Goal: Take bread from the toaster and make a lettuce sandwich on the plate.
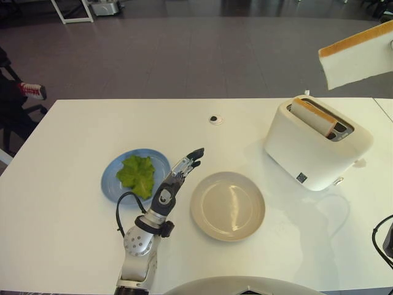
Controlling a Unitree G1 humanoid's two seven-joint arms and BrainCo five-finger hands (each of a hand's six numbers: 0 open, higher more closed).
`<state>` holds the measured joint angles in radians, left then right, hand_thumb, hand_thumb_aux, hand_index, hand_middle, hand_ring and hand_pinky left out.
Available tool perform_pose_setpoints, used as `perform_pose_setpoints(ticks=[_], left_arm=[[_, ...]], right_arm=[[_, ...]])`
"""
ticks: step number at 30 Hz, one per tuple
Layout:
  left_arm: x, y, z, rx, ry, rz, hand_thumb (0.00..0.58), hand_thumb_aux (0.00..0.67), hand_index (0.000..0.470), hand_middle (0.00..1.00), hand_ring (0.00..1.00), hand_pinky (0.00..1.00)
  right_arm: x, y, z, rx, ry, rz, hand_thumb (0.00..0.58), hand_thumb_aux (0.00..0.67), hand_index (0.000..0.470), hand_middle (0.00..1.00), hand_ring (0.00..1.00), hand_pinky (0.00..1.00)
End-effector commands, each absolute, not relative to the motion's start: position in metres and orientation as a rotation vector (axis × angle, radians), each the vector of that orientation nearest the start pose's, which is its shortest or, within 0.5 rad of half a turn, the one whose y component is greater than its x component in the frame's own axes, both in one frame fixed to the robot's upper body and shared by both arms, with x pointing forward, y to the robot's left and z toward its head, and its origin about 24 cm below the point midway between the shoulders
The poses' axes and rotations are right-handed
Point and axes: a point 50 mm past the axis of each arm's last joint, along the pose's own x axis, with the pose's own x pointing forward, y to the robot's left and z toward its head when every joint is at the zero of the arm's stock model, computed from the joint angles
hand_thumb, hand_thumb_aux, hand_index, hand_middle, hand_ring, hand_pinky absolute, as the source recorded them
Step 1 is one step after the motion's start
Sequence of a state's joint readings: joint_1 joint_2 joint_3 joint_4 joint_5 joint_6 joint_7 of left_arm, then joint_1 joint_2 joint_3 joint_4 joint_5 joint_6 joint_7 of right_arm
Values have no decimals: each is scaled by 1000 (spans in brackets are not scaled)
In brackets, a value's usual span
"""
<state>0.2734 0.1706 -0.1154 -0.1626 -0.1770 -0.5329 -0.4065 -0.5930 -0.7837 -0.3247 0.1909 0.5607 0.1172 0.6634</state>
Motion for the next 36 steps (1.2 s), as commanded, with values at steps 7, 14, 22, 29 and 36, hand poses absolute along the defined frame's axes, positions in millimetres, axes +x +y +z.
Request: perform_pose_setpoints(ticks=[7, 14, 22, 29, 36], left_arm=[[188, 149, 69, 57, -418, -439, 0, 0, 0, 0, 0, 0], [188, 152, 75, 67, -447, -423, 0, 0, 0, 0, 0, 0], [188, 155, 82, 76, -462, -397, 0, 0, 0, 0, 0, 0], [188, 156, 82, 92, -456, -403, 0, 0, 0, 0, 0, 0], [188, 158, 80, 144, -441, -401, 0, 0, 0, 0, 0, 0]], right_arm=[[258, -173, 173, -3, 91, 971, 580, 670, 470, 0, 0, 0], [260, -141, 99, -79, 317, 912, 580, 670, 470, 0, 0, 0], [265, -127, 72, -189, 325, 872, 580, 670, 470, 0, 0, 0], [266, -128, 79, -332, 220, 866, 0, 0, 0, 0, 0, 0], [267, -133, 90, -339, 132, 862, 0, 0, 0, 0, 0, 0]])
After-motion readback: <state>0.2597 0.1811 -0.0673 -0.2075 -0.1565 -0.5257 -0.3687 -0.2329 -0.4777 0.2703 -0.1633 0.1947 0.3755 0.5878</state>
